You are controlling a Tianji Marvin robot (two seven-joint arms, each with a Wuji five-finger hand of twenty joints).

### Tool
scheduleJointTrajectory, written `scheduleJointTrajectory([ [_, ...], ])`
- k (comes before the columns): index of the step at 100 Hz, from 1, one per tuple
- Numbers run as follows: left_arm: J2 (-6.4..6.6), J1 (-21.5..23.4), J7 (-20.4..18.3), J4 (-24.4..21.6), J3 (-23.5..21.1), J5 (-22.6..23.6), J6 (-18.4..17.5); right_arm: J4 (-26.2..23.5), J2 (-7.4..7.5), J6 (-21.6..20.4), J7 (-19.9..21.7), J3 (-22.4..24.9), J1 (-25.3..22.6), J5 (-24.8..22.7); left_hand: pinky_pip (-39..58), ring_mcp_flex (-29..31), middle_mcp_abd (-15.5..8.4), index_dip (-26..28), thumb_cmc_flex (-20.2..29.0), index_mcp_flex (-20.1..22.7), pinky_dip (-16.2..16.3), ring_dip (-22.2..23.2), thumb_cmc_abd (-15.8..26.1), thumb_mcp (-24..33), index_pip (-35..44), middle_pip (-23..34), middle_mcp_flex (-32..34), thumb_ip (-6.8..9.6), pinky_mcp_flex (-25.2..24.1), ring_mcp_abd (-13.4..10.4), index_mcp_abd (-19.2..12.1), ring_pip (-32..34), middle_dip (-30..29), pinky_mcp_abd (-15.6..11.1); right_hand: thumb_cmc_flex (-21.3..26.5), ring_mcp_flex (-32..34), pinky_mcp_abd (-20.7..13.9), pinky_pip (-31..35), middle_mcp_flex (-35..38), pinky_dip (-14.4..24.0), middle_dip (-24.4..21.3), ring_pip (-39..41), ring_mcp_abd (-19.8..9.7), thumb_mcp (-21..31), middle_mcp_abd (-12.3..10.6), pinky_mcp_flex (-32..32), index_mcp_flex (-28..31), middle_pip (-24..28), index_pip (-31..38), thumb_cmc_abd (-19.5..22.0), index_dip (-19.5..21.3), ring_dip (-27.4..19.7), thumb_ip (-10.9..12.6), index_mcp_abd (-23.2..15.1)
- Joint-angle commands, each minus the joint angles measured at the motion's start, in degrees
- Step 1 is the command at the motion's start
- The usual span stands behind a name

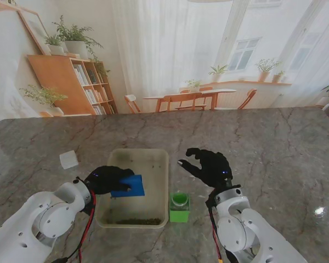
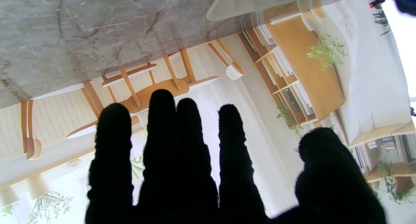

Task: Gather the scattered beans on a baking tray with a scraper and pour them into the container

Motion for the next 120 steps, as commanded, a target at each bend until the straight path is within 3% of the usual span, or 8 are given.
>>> scheduleJointTrajectory([
  [1,-0.37,-1.4,0.9,-1.3,-0.5,0.0,0.7,0.2,-0.13,-0.2,0.7,0.1,-0.2,0.1,1.0,0.7,-0.3,0.6,6.9,1.7,0.9,0.4,3.2,6.6,0.8,-0.1,1.1,0.95,0.4,-1.2,-2.9,-0.1,0.2,-0.6,0.3,0.1,1.1,-0.3,0.1,-0.3,0.7,-0.1,-0.3,-1.3,0.1,-1.0,1.0,0.5,0.5,1.0,-0.8,0.1,1.8,-1.0],
  [27,-0.70,-4.6,1.1,-2.2,-1.1,1.1,3.9,0.1,-0.13,0.2,0.7,0.4,-0.4,0.0,0.8,0.4,-0.4,0.8,6.9,1.3,0.9,0.6,3.6,6.4,0.6,0.1,0.7,0.99,0.3,-1.3,-2.9,0.2,0.2,-0.9,0.3,0.1,1.1,-0.3,0.1,-0.3,0.7,-0.1,-0.3,-1.4,0.1,-1.0,1.1,0.5,0.6,1.0,-0.7,0.0,1.8,-0.8],
  [60,-1.30,-8.0,1.9,0.3,-1.0,-1.7,9.8,-0.1,-0.11,0.7,1.1,1.2,-0.7,0.1,2.0,0.5,0.1,1.5,6.9,0.4,1.8,1.6,4.8,6.0,0.0,1.6,0.5,1.00,0.2,-1.7,-1.8,1.8,0.2,-0.9,0.4,0.1,1.0,-0.3,0.0,-0.3,0.7,-0.1,-0.3,-1.3,0.1,-1.1,1.0,0.5,0.6,1.0,-0.7,0.0,1.8,-0.9],
  [86,-1.67,-7.3,2.3,-0.5,-3.7,-3.4,13.7,-0.2,-0.13,0.9,1.2,1.4,-0.8,0.2,5.8,0.7,0.9,2.4,6.9,-0.6,4.1,4.1,7.2,6.5,-1.5,7.2,1.4,0.97,-0.1,-1.9,0.7,7.5,-3.1,-0.2,0.4,0.1,1.0,-0.3,0.0,-0.3,0.7,-0.1,-0.3,-1.4,0.1,-1.0,0.9,0.5,0.5,1.0,-0.7,0.0,1.8,-0.9],
  [120,-1.76,-4.1,1.8,-3.6,-10.3,-1.6,17.3,-0.5,-0.11,1.0,1.3,1.7,-1.0,0.1,12.0,2.4,1.0,4.8,6.9,-1.5,7.0,5.4,8.4,7.3,-3.0,13.6,4.0,1.05,1.0,-3.0,3.6,15.3,-0.1,0.0,0.5,0.1,1.1,-0.3,0.0,-0.3,0.7,-0.1,-0.3,-1.3,0.1,-1.1,0.9,0.5,0.5,1.0,-0.7,0.0,1.8,-0.9],
])
